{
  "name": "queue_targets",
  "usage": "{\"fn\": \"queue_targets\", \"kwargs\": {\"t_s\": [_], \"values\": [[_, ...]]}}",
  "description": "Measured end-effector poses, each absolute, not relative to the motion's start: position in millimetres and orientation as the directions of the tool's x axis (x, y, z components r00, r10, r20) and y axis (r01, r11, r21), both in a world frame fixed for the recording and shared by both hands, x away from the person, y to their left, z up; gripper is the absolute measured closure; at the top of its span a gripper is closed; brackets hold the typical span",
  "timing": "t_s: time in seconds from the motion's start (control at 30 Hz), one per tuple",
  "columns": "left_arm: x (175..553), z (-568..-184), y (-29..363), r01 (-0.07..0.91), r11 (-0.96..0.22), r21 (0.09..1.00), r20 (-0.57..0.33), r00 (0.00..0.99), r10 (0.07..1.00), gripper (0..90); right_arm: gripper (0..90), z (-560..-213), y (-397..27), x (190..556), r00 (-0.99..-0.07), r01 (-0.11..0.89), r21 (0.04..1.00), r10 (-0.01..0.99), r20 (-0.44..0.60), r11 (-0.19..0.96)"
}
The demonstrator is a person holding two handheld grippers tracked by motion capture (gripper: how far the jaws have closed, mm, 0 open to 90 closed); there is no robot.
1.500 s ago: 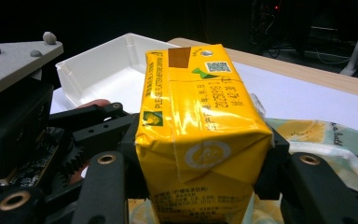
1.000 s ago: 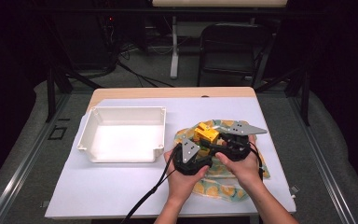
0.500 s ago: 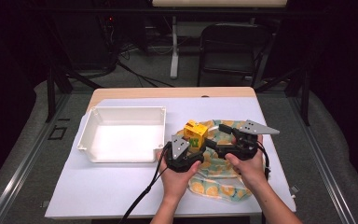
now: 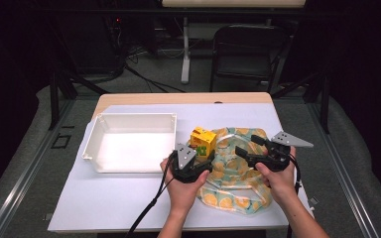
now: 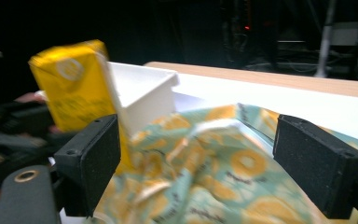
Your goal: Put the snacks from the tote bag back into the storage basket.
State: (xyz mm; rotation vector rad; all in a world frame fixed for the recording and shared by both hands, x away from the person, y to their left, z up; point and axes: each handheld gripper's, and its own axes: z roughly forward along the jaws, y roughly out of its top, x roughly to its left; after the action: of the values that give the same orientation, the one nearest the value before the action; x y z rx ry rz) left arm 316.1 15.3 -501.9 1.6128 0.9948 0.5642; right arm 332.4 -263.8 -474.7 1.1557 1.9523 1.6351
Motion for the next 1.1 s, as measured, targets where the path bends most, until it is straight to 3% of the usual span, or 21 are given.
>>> {"fn": "queue_targets", "kwargs": {"t_s": [0.63,1.1], "values": [[316.2,-482.3,47.6,0.285,-0.031,0.958,-0.116,0.484,0.867,29.8,14.9,-504.7,-294.1,319.7,-0.549,0.408,0.911,0.814,0.19,0.062],[318.6,-477.6,74.2,0.27,-0.013,0.963,-0.103,0.409,0.907,29.7,14.9,-507.2,-287.4,317.3,-0.549,0.409,0.91,0.816,0.181,0.073]]}}
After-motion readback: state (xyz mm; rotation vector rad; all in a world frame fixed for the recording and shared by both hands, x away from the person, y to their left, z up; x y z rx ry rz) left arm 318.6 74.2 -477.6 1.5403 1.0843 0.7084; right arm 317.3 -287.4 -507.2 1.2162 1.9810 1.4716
